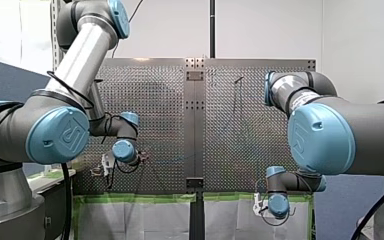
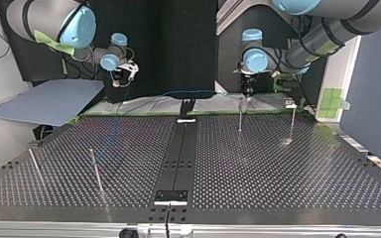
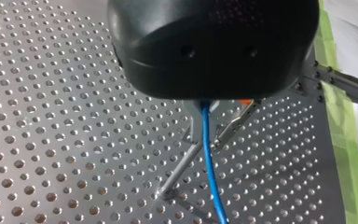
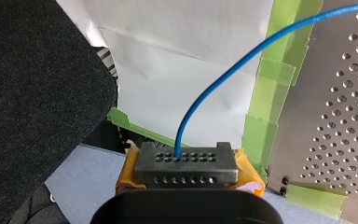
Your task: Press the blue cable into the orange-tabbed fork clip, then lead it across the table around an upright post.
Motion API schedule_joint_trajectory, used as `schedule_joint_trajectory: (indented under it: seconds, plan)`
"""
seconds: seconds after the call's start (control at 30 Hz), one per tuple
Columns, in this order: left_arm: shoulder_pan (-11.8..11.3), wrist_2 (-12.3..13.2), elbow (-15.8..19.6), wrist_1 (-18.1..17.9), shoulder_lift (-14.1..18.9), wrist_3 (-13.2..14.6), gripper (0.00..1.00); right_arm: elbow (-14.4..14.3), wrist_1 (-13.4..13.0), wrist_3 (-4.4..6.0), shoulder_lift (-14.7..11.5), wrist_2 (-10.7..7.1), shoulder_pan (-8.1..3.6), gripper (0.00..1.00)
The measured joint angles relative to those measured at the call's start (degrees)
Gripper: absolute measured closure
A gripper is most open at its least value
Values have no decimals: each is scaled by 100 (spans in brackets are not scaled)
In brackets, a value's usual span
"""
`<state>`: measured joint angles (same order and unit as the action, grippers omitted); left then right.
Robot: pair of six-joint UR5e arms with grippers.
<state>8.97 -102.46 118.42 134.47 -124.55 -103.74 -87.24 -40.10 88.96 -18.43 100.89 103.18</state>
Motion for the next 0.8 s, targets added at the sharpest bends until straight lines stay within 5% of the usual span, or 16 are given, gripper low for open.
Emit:
schedule_joint_trajectory:
  seconds: [0.47, 0.8]
  plan:
    - [84, -89, -1, -147, -345, -3, 100, 16, -7, 0, 0, 1, -2, 100]
    - [-71, 8, -6, -474, -335, -205, 100, 17, 13, 0, 0, 1, 1, 100]
